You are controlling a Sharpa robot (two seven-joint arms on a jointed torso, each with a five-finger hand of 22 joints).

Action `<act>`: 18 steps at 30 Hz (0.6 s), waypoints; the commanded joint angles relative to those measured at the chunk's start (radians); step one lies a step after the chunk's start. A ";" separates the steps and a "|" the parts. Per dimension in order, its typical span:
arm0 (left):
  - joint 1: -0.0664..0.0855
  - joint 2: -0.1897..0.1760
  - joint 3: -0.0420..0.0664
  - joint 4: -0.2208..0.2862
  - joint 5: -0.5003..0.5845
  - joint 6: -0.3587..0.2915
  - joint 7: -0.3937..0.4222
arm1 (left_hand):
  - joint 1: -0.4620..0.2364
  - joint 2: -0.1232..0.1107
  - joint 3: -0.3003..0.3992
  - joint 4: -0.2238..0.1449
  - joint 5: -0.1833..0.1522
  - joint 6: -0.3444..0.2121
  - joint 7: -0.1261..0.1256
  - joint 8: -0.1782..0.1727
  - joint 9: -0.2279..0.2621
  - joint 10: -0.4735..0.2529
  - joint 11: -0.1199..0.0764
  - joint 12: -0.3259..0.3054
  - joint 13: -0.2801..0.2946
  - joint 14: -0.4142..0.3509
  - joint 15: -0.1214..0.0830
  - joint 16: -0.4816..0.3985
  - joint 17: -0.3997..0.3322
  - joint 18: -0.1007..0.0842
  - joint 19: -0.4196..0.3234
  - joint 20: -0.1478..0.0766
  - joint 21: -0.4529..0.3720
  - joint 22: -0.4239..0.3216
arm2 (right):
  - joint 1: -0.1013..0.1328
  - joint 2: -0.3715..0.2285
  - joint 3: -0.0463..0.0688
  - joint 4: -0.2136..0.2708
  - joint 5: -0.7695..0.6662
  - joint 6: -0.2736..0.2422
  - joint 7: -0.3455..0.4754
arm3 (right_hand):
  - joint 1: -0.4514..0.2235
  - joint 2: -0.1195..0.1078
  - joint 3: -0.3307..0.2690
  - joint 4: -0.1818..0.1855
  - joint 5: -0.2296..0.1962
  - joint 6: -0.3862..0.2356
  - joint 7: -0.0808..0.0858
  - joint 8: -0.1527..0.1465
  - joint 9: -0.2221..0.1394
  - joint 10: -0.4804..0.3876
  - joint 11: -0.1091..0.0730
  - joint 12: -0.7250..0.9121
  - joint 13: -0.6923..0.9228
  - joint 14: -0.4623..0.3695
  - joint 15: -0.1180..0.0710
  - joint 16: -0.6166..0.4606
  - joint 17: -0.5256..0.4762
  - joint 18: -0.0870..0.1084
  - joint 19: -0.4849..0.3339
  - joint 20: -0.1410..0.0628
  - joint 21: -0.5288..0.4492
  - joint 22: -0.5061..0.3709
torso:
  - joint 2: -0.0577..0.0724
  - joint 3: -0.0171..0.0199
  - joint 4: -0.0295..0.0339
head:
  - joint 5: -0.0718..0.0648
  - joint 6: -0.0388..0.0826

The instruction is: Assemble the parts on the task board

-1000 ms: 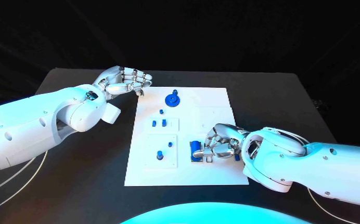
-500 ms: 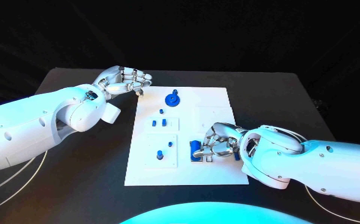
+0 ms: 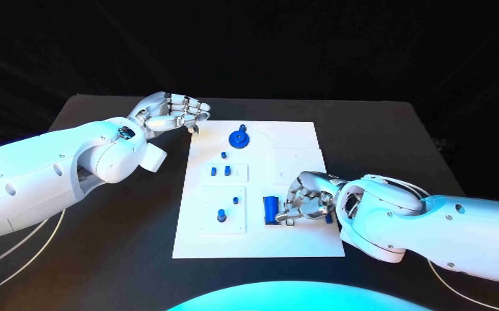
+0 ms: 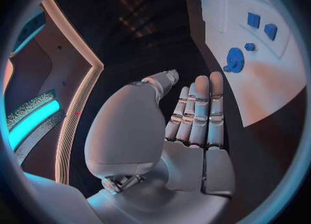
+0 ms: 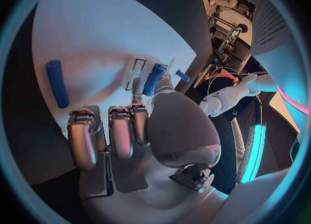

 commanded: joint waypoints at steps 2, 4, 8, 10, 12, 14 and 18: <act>0.000 0.001 0.001 0.003 0.000 0.010 0.004 | -0.003 0.010 -0.004 0.004 0.003 -0.008 0.036 0.006 0.001 -0.004 0.001 0.004 0.002 -0.009 0.001 0.004 -0.001 0.014 -0.004 0.006 -0.006 -0.001 | -0.001 -0.001 0.000 0.004 -0.015 0.022 0.005 | 0.000 0.006 -0.001 0.001 -0.004 -0.003 -0.002 0.002 -0.001 0.029 -0.007 -0.003 0.155 0.083 -0.007 0.004 0.164 -0.006 0.103 -0.007 0.004 0.262 | 0.000 0.0007 -0.0007 | -0.001 0.003; 0.000 0.001 0.001 0.003 0.000 0.011 0.005 | -0.003 0.010 -0.004 0.004 0.003 -0.008 0.036 0.006 0.001 -0.004 0.001 0.004 0.002 -0.009 0.001 0.004 -0.001 0.014 -0.004 0.006 -0.006 -0.001 | -0.001 0.000 0.000 0.004 -0.014 0.021 0.007 | -0.002 0.003 -0.004 0.003 -0.004 -0.002 -0.002 0.001 -0.001 0.030 -0.006 -0.003 0.155 0.083 -0.006 0.004 0.164 -0.005 0.102 -0.007 0.003 0.262 | 0.000 0.0009 -0.0006 | -0.002 0.003; 0.000 0.001 0.001 0.003 0.000 0.010 0.006 | -0.003 0.010 -0.004 0.004 0.003 -0.008 0.036 0.006 0.001 -0.004 0.001 0.004 0.002 -0.009 0.001 0.004 -0.001 0.014 -0.004 0.006 -0.006 -0.001 | -0.001 -0.004 0.000 0.005 -0.013 0.004 0.012 | -0.004 0.001 -0.006 0.005 -0.004 -0.002 -0.002 0.001 -0.002 0.029 -0.006 -0.004 0.154 0.082 -0.006 0.003 0.163 -0.005 0.102 -0.007 0.001 0.261 | 0.000 0.0007 -0.0006 | -0.003 0.004; 0.000 0.001 0.001 0.003 0.000 0.009 0.008 | -0.003 0.010 -0.004 0.004 0.003 -0.008 0.036 0.006 0.001 -0.004 0.001 0.004 0.002 -0.009 0.001 0.004 -0.001 0.014 -0.004 0.006 -0.006 -0.001 | -0.001 -0.007 0.000 0.007 -0.012 -0.010 0.016 | -0.007 0.001 -0.008 0.007 -0.004 -0.004 -0.001 0.000 -0.002 0.028 -0.006 -0.006 0.153 0.082 -0.006 0.003 0.161 -0.005 0.101 -0.007 0.000 0.261 | 0.000 0.0009 -0.0004 | -0.004 0.005; 0.000 0.000 0.001 0.003 0.001 0.006 0.016 | -0.003 0.010 -0.004 0.004 0.003 -0.008 0.036 0.006 0.001 -0.004 0.001 0.004 0.002 -0.009 0.001 0.004 -0.001 0.014 -0.004 0.006 -0.006 -0.001 | 0.002 -0.019 0.000 0.012 -0.007 -0.044 0.031 | -0.011 0.002 -0.011 0.006 0.000 -0.015 0.003 -0.008 -0.005 0.027 -0.003 -0.008 0.152 0.082 -0.004 0.002 0.160 -0.004 0.099 -0.006 -0.004 0.260 | 0.000 0.0005 -0.0008 | -0.005 0.006; 0.000 0.000 0.001 0.004 0.004 0.005 0.024 | -0.003 0.010 -0.004 0.004 0.003 -0.008 0.036 0.006 0.001 -0.004 0.001 0.004 0.002 -0.009 0.001 0.004 -0.001 0.014 -0.004 0.006 -0.006 -0.001 | 0.008 -0.033 0.001 0.015 0.006 -0.076 0.048 | -0.007 0.000 -0.013 0.005 0.003 -0.025 0.007 -0.015 -0.008 0.022 0.000 -0.017 0.147 0.080 -0.002 -0.002 0.151 -0.001 0.094 -0.005 -0.017 0.256 | -0.001 0.0005 -0.0016 | -0.007 0.008; 0.000 0.000 0.001 0.005 0.010 0.002 0.038 | -0.004 0.010 -0.005 0.004 0.003 -0.008 0.036 0.007 0.001 -0.006 0.001 0.006 0.002 -0.010 0.001 0.005 -0.001 0.014 -0.004 0.007 -0.006 -0.002 | 0.034 -0.070 0.003 0.015 0.038 -0.127 0.087 | 0.016 -0.006 -0.011 0.001 0.008 -0.047 0.017 -0.032 -0.015 0.018 0.009 -0.023 0.145 0.079 0.006 -0.004 0.148 0.000 0.091 0.001 -0.024 0.254 | -0.002 -0.0005 -0.0021 | -0.018 0.010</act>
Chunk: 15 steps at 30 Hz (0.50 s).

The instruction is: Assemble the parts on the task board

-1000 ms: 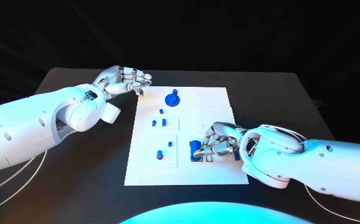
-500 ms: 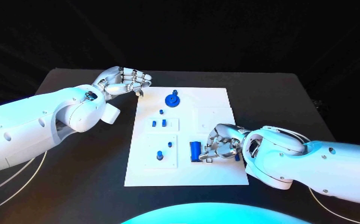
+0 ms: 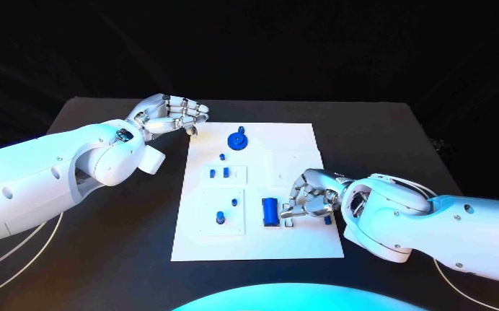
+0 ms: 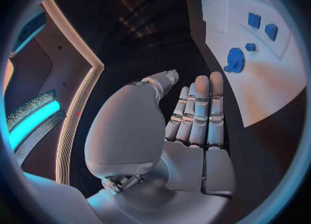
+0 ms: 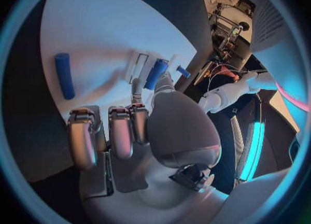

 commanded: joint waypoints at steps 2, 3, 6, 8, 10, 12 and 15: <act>0.000 0.001 0.001 0.005 0.012 0.001 0.039 | -0.004 0.009 -0.003 0.002 0.003 -0.008 0.035 0.007 0.002 -0.006 0.001 0.007 0.001 -0.006 -0.002 0.005 -0.002 0.014 -0.001 0.004 -0.006 -0.001 | 0.030 -0.040 0.002 -0.002 0.041 -0.090 0.079 | 0.030 -0.007 -0.001 -0.004 0.009 -0.013 0.006 -0.011 -0.004 0.017 0.011 -0.005 0.145 0.079 0.008 -0.004 0.148 0.001 0.091 0.004 -0.009 0.254 | -0.002 -0.0014 -0.0010 | -0.017 0.002; 0.000 0.001 0.001 0.006 0.012 0.000 0.040 | -0.005 0.008 -0.004 0.003 0.003 -0.007 0.035 0.007 0.002 -0.006 0.001 0.008 0.001 -0.007 -0.002 0.005 -0.002 0.014 -0.002 0.004 -0.007 -0.001 | 0.036 -0.051 0.002 -0.002 0.043 -0.091 0.084 | 0.035 -0.008 -0.001 -0.004 0.009 -0.015 0.007 -0.014 -0.005 0.016 0.012 -0.006 0.145 0.079 0.009 -0.004 0.148 0.001 0.090 0.005 -0.009 0.254 | -0.002 -0.0014 -0.0013 | -0.019 0.001; 0.000 0.000 0.001 0.009 0.015 -0.003 0.046 | -0.005 0.008 -0.004 0.003 0.003 -0.007 0.035 0.007 0.002 -0.006 0.001 0.008 0.001 -0.007 -0.002 0.005 -0.002 0.014 -0.002 0.004 -0.007 -0.001 | 0.052 -0.095 0.002 -0.005 0.039 -0.085 0.096 | 0.062 -0.014 0.002 -0.007 0.011 -0.025 0.013 -0.027 -0.010 0.014 0.018 -0.009 0.144 0.079 0.014 -0.004 0.147 0.001 0.090 0.009 -0.009 0.254 | -0.001 -0.0022 0.0012 | -0.033 0.002; 0.000 -0.001 0.001 0.012 0.017 -0.004 0.049 | -0.005 0.008 -0.004 0.003 0.003 -0.007 0.035 0.007 0.002 -0.006 0.001 0.008 0.001 -0.007 -0.002 0.005 -0.002 0.014 -0.002 0.004 -0.007 -0.001 | 0.057 -0.121 0.002 -0.006 0.030 -0.073 0.098 | 0.079 -0.016 0.004 -0.010 0.013 -0.026 0.015 -0.034 -0.014 0.014 0.020 -0.010 0.144 0.079 0.016 -0.004 0.149 0.000 0.091 0.011 -0.007 0.254 | 0.000 -0.0025 0.0011 | -0.035 0.003; 0.000 -0.002 0.001 0.015 0.018 -0.004 0.051 | -0.006 0.008 -0.004 0.003 0.003 -0.007 0.035 0.008 0.002 -0.006 0.000 0.008 0.001 -0.007 -0.002 0.005 -0.002 0.014 -0.002 0.004 -0.007 -0.001 | 0.059 -0.142 0.000 -0.006 0.018 -0.063 0.096 | 0.094 -0.016 0.007 -0.011 0.014 -0.027 0.017 -0.040 -0.017 0.014 0.021 -0.010 0.144 0.079 0.017 -0.004 0.149 0.000 0.092 0.013 -0.006 0.255 | 0.000 -0.0016 -0.0019 | -0.038 0.003; 0.000 -0.002 0.001 0.016 0.018 -0.004 0.052 | -0.006 0.008 -0.004 0.003 0.003 -0.007 0.035 0.008 0.002 -0.006 0.000 0.008 0.001 -0.007 -0.002 0.005 -0.002 0.014 -0.002 0.004 -0.007 -0.001 | 0.056 -0.158 -0.002 -0.005 0.003 -0.055 0.092 | 0.100 -0.015 0.008 -0.011 0.014 -0.026 0.018 -0.043 -0.018 0.014 0.022 -0.010 0.144 0.079 0.018 -0.003 0.150 0.000 0.092 0.013 -0.006 0.255 | 0.000 -0.0010 -0.0031 | -0.042 0.002; 0.000 -0.002 0.001 0.018 0.019 -0.004 0.052 | -0.006 0.008 -0.004 0.003 0.003 -0.007 0.035 0.008 0.002 -0.006 0.000 0.008 0.001 -0.007 -0.002 0.005 -0.002 0.014 -0.002 0.004 -0.007 -0.001 | 0.046 -0.180 -0.005 -0.003 -0.022 -0.038 0.081 | 0.104 -0.014 0.009 -0.011 0.015 -0.025 0.018 -0.044 -0.019 0.013 0.022 -0.010 0.144 0.079 0.018 -0.004 0.149 0.000 0.092 0.014 -0.005 0.255 | -0.001 -0.0001 -0.0055 | -0.049 0.000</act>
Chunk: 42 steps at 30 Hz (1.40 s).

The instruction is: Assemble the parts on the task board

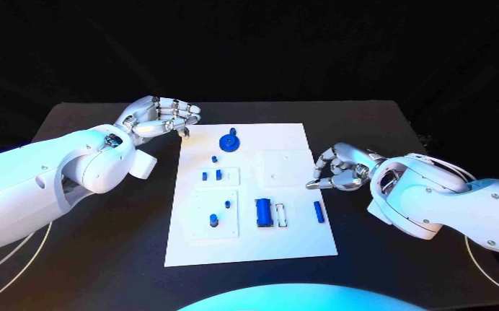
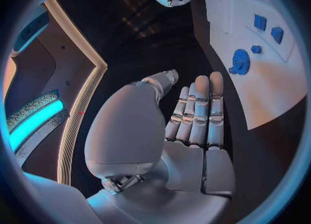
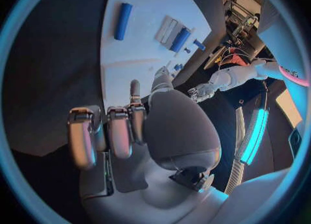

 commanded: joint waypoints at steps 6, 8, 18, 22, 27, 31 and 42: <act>0.000 0.003 0.000 0.007 0.012 0.000 0.025 | -0.006 0.008 -0.004 0.003 0.003 -0.007 0.035 0.003 0.001 -0.006 0.000 0.003 0.001 -0.007 -0.002 0.005 -0.001 0.014 -0.002 0.004 -0.003 -0.001 | -0.041 -0.032 -0.007 0.003 -0.084 0.059 -0.017 | 0.022 0.010 0.001 0.002 0.007 0.022 -0.003 -0.003 -0.002 0.021 0.005 0.002 0.145 0.083 0.005 -0.002 0.152 -0.001 0.094 0.006 0.004 0.255 | -0.002 0.0010 -0.0058 | -0.014 -0.006; 0.000 0.004 0.000 0.007 0.012 0.001 0.025 | -0.006 0.008 -0.004 0.003 0.003 -0.007 0.035 0.003 0.001 -0.006 0.000 0.003 0.001 -0.007 -0.002 0.005 -0.001 0.014 -0.002 0.004 -0.003 -0.001 | -0.051 -0.033 -0.008 0.001 -0.092 0.066 -0.026 | 0.021 0.009 0.000 0.004 0.006 0.027 -0.004 -0.003 -0.001 0.022 0.004 0.003 0.146 0.083 0.005 -0.001 0.154 -0.001 0.095 0.006 0.006 0.256 | -0.002 0.0016 -0.0053 | -0.015 -0.006; 0.000 0.003 0.000 0.009 0.013 0.002 0.022 | -0.006 0.008 -0.005 0.004 0.003 -0.007 0.035 0.004 0.001 -0.006 0.000 0.005 0.002 -0.008 -0.002 0.006 -0.001 0.014 -0.002 0.004 -0.004 -0.002 | -0.089 -0.010 -0.010 -0.006 -0.107 0.071 -0.049 | 0.001 0.010 -0.009 0.010 0.005 0.041 -0.007 -0.001 -0.001 0.024 0.001 0.003 0.147 0.083 0.002 -0.001 0.154 -0.002 0.095 0.004 0.007 0.256 | -0.001 0.0021 -0.0043 | -0.017 -0.008; 0.000 0.002 0.000 0.008 0.013 0.004 0.019 | -0.006 0.008 -0.005 0.004 0.003 -0.007 0.035 0.004 0.001 -0.006 0.000 0.005 0.002 -0.008 -0.002 0.006 -0.001 0.014 -0.002 0.004 -0.004 -0.002 | -0.095 -0.002 -0.011 -0.013 -0.108 0.074 -0.053 | -0.004 0.011 -0.011 0.011 0.005 0.043 -0.008 -0.001 -0.001 0.024 0.001 0.003 0.147 0.084 0.001 -0.001 0.155 -0.002 0.095 0.004 0.007 0.256 | -0.002 0.0013 -0.0035 | -0.017 -0.010; 0.000 0.002 0.000 0.008 0.012 0.006 0.016 | -0.006 0.008 -0.005 0.004 0.003 -0.007 0.035 0.004 0.001 -0.006 0.000 0.005 0.002 -0.008 -0.002 0.006 -0.001 0.014 -0.002 0.004 -0.004 -0.002 | -0.103 0.012 -0.011 -0.018 -0.108 0.080 -0.054 | -0.009 0.013 -0.012 0.011 0.006 0.047 -0.009 0.000 0.000 0.024 0.000 0.004 0.147 0.084 0.001 -0.001 0.156 -0.002 0.095 0.003 0.007 0.256 | -0.001 0.0018 -0.0046 | -0.016 -0.011; 0.000 0.002 0.000 0.008 0.012 0.007 0.015 | -0.006 0.008 -0.005 0.004 0.003 -0.007 0.035 0.004 0.001 -0.006 0.000 0.005 0.002 -0.008 -0.002 0.006 -0.001 0.014 -0.002 0.004 -0.004 -0.002 | -0.111 0.025 -0.011 -0.024 -0.108 0.089 -0.056 | -0.010 0.013 -0.012 0.010 0.006 0.049 -0.010 0.001 0.001 0.025 -0.001 0.004 0.148 0.084 0.000 -0.001 0.155 -0.002 0.096 0.003 0.008 0.257 | -0.002 0.0019 -0.0038 | -0.015 -0.013; 0.000 0.000 0.000 0.008 0.012 0.008 0.013 | -0.005 0.009 -0.004 0.004 0.003 -0.007 0.035 0.004 0.002 -0.007 0.000 0.006 0.002 -0.008 -0.003 0.006 -0.002 0.014 -0.002 0.004 -0.005 -0.002 | -0.130 0.048 -0.011 -0.040 -0.121 0.125 -0.068 | 0.007 0.019 -0.007 0.004 0.009 0.057 -0.016 0.004 0.003 0.025 -0.007 0.003 0.147 0.084 -0.004 0.000 0.156 -0.002 0.096 0.000 0.009 0.257 | -0.001 0.0011 -0.0036 | -0.012 -0.016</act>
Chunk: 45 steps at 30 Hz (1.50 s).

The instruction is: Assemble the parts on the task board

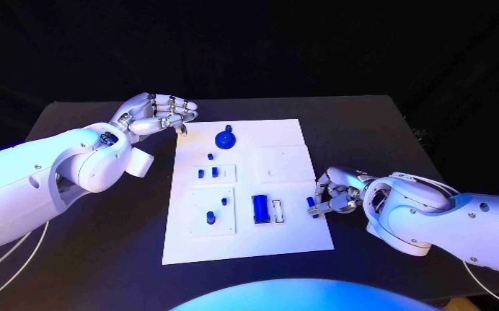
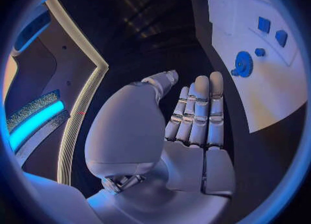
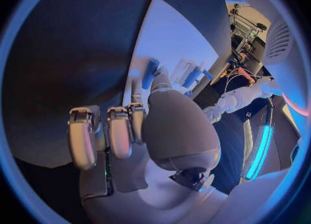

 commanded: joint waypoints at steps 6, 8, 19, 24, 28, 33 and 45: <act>0.000 -0.001 0.001 0.004 0.007 0.008 0.006 | -0.001 0.005 -0.004 0.004 0.003 -0.007 0.035 0.004 0.001 -0.007 0.000 0.007 0.001 -0.005 0.001 0.006 -0.001 0.014 -0.003 0.005 -0.005 -0.001 | -0.020 0.025 -0.006 -0.011 -0.036 0.052 -0.022 | 0.073 0.027 0.026 -0.012 -0.018 0.008 -0.010 -0.010 -0.004 0.028 -0.016 -0.004 0.140 0.084 -0.013 0.000 0.158 -0.003 0.097 -0.006 0.007 0.258 | 0.000 -0.0001 0.0011 | 0.002 -0.001; 0.000 -0.001 0.001 0.003 0.007 0.008 0.006 | -0.001 0.005 -0.004 0.004 0.003 -0.007 0.035 0.004 0.001 -0.007 0.000 0.007 0.001 -0.005 0.001 0.006 -0.001 0.014 -0.003 0.005 -0.005 -0.001 | -0.021 0.031 -0.006 -0.012 -0.041 0.044 -0.026 | 0.116 0.051 0.055 -0.020 -0.014 0.009 -0.015 -0.015 -0.006 0.029 -0.021 -0.004 0.141 0.084 -0.018 0.000 0.158 -0.003 0.097 -0.010 0.008 0.258 | 0.000 -0.0005 0.0003 | 0.004 0.000; 0.000 -0.005 0.000 0.004 0.006 0.008 0.004 | -0.001 0.005 -0.004 0.004 0.003 -0.007 0.035 0.004 0.001 -0.007 0.000 0.007 0.001 -0.005 0.001 0.006 -0.001 0.014 -0.003 0.005 -0.005 -0.001 | -0.024 0.043 -0.006 -0.008 -0.039 0.020 -0.039 | 0.206 0.010 0.268 -0.001 0.115 0.011 -0.020 -0.038 -0.013 0.028 -0.028 -0.009 0.143 0.085 -0.024 0.000 0.160 -0.004 0.099 -0.019 0.011 0.259 | -0.001 -0.0013 0.0008 | 0.006 0.002; 0.000 -0.005 0.000 0.005 0.005 0.008 0.002 | 0.000 0.006 -0.004 0.004 0.003 -0.007 0.035 0.005 0.001 -0.009 0.000 0.009 0.001 -0.005 0.001 0.007 -0.002 0.014 -0.003 0.005 -0.005 -0.001 | -0.023 0.040 -0.006 0.005 -0.013 0.010 -0.042 | 0.119 -0.084 0.502 -0.007 0.128 0.007 -0.016 -0.026 0.010 0.031 -0.028 -0.010 0.145 0.085 -0.022 0.000 0.161 -0.004 0.099 -0.017 0.012 0.259 | -0.001 -0.0014 0.0006 | 0.008 0.003; 0.000 -0.006 0.000 0.004 0.004 0.008 0.000 | 0.000 0.006 -0.004 0.004 0.003 -0.007 0.035 0.005 0.001 -0.009 0.000 0.009 0.001 -0.005 0.001 0.007 -0.002 0.014 -0.003 0.005 -0.005 -0.001 | -0.011 0.037 -0.004 0.024 0.043 -0.002 -0.037 | 0.024 -0.141 0.671 -0.039 0.134 0.000 -0.017 -0.010 0.035 0.034 -0.024 -0.010 0.148 0.085 -0.022 0.000 0.162 -0.004 0.100 -0.016 0.013 0.260 | -0.001 -0.0013 -0.0005 | 0.008 0.005; 0.000 -0.004 0.000 0.004 0.004 0.009 -0.002 | 0.000 0.006 -0.004 0.004 0.003 -0.007 0.035 0.005 0.001 -0.009 0.000 0.009 0.001 -0.005 0.001 0.007 -0.002 0.014 -0.003 0.005 -0.005 -0.001 | 0.013 0.040 -0.003 0.049 0.121 -0.015 -0.020 | -0.035 -0.148 0.736 -0.061 0.139 -0.006 -0.014 -0.003 0.047 0.035 -0.022 -0.009 0.149 0.086 -0.020 0.000 0.163 -0.004 0.099 -0.015 0.012 0.259 | -0.001 -0.0010 0.0001 | 0.008 0.005; 0.000 -0.003 0.000 0.004 0.003 0.013 -0.006 | 0.000 0.006 -0.004 0.004 0.003 -0.007 0.035 0.005 0.001 -0.009 0.000 0.009 0.001 -0.005 0.001 0.007 -0.002 0.014 -0.003 0.005 -0.005 -0.001 | 0.028 0.091 -0.001 0.062 0.246 -0.033 0.004 | -0.121 -0.158 0.769 -0.069 0.137 -0.006 -0.012 -0.001 0.055 0.036 -0.020 -0.009 0.150 0.086 -0.018 0.000 0.163 -0.004 0.099 -0.013 0.011 0.259 | 0.000 -0.0007 0.0002 | 0.011 0.000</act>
